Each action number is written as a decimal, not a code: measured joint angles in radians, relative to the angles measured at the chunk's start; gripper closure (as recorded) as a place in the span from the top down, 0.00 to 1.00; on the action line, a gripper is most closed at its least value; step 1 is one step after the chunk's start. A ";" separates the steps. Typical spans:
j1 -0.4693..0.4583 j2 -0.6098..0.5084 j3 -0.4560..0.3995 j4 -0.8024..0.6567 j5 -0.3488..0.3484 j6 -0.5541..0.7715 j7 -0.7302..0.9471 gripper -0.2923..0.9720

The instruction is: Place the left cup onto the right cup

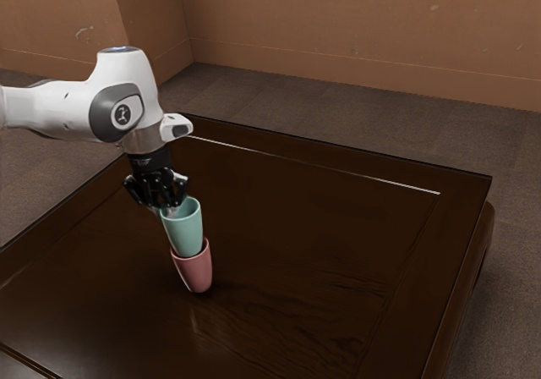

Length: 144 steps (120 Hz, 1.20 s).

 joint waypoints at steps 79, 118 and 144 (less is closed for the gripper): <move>0.011 -0.049 0.000 0.006 0.016 -0.026 0.032 0.75; -0.005 -0.050 0.008 0.102 0.066 -0.098 0.219 0.76; 0.003 -0.008 0.006 0.289 0.094 -0.175 0.347 0.77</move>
